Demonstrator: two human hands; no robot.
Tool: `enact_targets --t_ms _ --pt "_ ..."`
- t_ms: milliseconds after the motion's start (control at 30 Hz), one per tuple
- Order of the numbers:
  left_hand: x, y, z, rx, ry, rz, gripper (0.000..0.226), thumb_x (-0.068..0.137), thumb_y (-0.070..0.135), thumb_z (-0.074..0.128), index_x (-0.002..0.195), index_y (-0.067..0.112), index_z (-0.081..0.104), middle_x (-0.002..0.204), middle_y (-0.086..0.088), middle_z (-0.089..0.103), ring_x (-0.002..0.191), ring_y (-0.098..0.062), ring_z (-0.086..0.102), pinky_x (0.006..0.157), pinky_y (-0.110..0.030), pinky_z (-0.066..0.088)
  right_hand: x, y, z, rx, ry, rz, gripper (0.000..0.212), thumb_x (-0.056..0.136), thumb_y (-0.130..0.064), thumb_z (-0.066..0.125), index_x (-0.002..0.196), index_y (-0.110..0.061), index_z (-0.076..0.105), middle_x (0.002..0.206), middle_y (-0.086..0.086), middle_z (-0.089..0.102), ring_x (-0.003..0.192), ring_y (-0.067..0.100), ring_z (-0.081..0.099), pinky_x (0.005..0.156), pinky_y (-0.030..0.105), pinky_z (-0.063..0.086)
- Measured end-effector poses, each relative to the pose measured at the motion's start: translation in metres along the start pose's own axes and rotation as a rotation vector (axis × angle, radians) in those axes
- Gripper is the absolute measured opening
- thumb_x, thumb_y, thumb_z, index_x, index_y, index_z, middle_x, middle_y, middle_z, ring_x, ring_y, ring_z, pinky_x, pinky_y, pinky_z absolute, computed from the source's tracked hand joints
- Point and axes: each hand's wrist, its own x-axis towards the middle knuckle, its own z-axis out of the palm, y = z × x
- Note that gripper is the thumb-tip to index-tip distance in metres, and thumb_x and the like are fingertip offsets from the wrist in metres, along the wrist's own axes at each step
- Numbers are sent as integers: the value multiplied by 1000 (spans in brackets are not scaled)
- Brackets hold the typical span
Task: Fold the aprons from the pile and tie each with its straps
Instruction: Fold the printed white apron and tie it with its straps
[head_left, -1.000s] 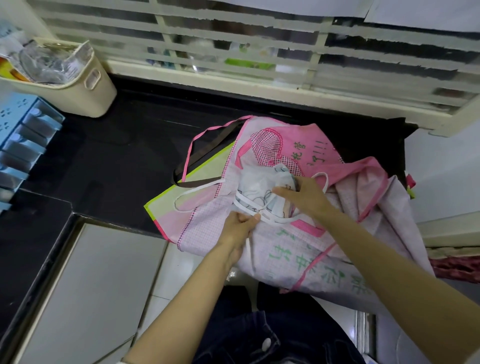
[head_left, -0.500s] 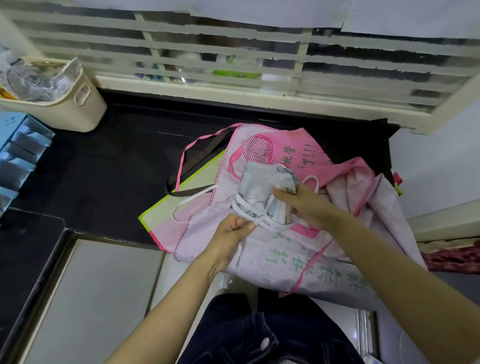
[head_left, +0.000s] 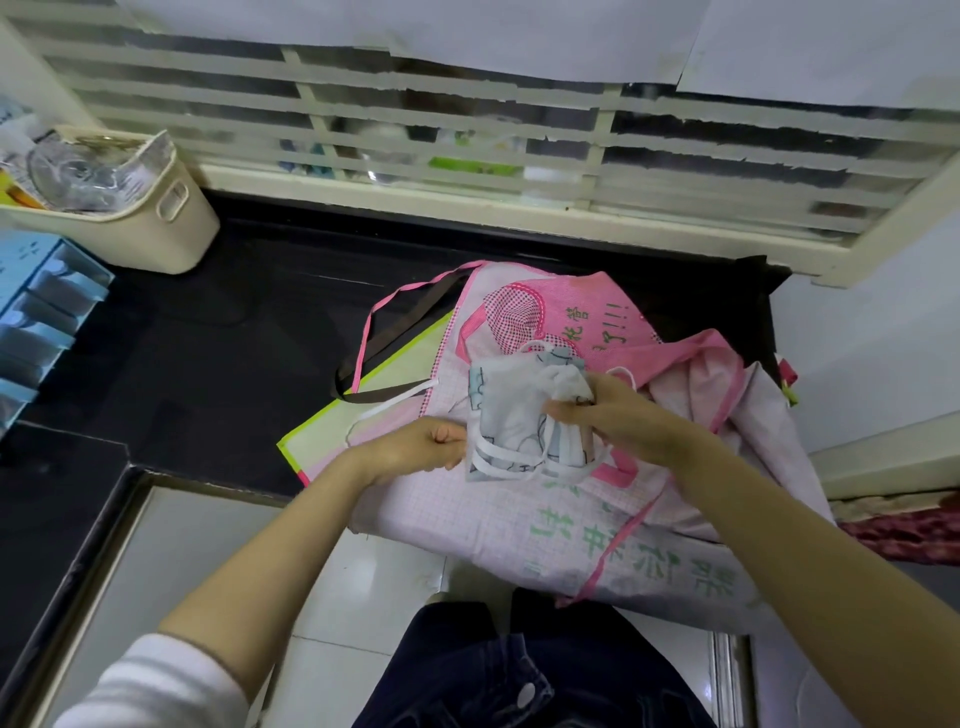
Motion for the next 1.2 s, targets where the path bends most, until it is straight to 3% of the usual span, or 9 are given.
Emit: enact_targets --t_ms 133,333,467,600,767,867,933,1067,1200 --pt "7 15 -23 -23 33 -36 31 91 4 39 83 23 63 63 11 41 61 -9 33 56 -22 27 -7 -2 0 -192 -143 49 5 91 -5 57 89 -10 57 68 -3 58 63 1 56 63 15 44" --pt "3 38 -34 -220 370 16 34 97 2 37 66 11 47 42 6 38 39 -8 29 40 -15 29 -11 31 -5 -215 -36 80 13 90 -10 61 102 -13 60 81 6 53 79 13 54 73 22 46" --pt "8 38 -2 -72 336 1 14 92 33 58 95 19 58 90 6 58 77 -9 52 73 -24 42 -8 32 -5 -197 123 24 14 88 -7 62 101 -14 61 86 2 56 82 13 55 77 21 44" --pt "16 50 17 182 384 133 75 75 63 61 137 24 43 136 2 47 126 -15 42 108 -37 34 -1 28 -4 -306 155 -6 12 87 -8 65 89 -15 56 82 -8 48 73 2 51 69 17 41" --pt "18 70 14 321 329 390 39 100 19 43 139 14 44 146 -2 41 140 -15 25 115 -27 15 0 28 -4 -308 120 -26 16 84 -7 68 92 -10 54 83 -2 58 79 2 57 68 17 46" --pt "17 71 5 187 204 350 34 100 13 45 132 9 52 134 -3 53 126 -11 44 106 -14 31 -2 25 -6 -292 64 -29 31 82 -7 70 109 -10 55 102 0 65 94 9 62 78 17 51" --pt "15 70 0 158 186 343 24 96 13 52 116 6 62 111 -2 61 102 -9 55 86 -8 41 -5 22 -7 -288 43 -29 37 81 -5 71 113 -13 54 105 -3 64 95 2 61 80 14 49" --pt "15 61 0 30 163 313 23 95 14 54 73 13 61 64 7 48 61 -3 43 61 -18 34 -7 21 -11 -300 70 -34 38 80 -4 71 114 -8 53 110 5 63 96 10 59 79 9 48" --pt "13 55 7 -148 218 290 21 96 4 48 90 10 67 78 7 64 71 5 58 69 -13 44 -11 19 -11 -231 66 -44 39 81 -1 69 114 -14 53 105 -10 62 93 -6 60 78 7 46"
